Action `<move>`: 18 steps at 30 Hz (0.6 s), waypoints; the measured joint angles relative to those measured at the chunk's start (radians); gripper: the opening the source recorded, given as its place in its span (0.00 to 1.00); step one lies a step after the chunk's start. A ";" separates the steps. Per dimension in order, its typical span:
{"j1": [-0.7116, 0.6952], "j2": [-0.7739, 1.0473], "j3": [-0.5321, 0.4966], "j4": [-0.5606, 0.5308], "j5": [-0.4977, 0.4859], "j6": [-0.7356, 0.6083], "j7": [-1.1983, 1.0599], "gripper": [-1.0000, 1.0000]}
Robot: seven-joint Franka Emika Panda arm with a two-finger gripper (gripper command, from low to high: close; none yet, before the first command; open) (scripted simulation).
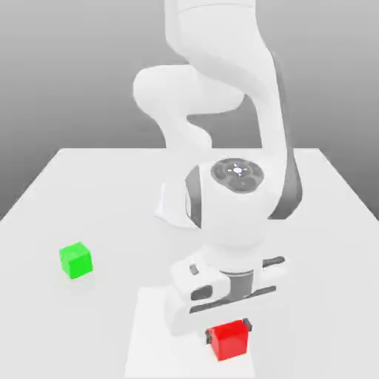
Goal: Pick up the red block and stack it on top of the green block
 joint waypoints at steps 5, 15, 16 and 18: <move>-0.005 -0.057 0.005 -0.009 0.002 -0.049 -0.002 0.00; -0.295 -0.356 -0.142 -0.155 -0.101 -0.193 -0.186 0.00; -0.330 -0.382 -0.161 -0.176 -0.114 -0.197 -0.218 0.00; -0.384 -0.433 -0.205 -0.218 -0.138 -0.205 -0.285 0.00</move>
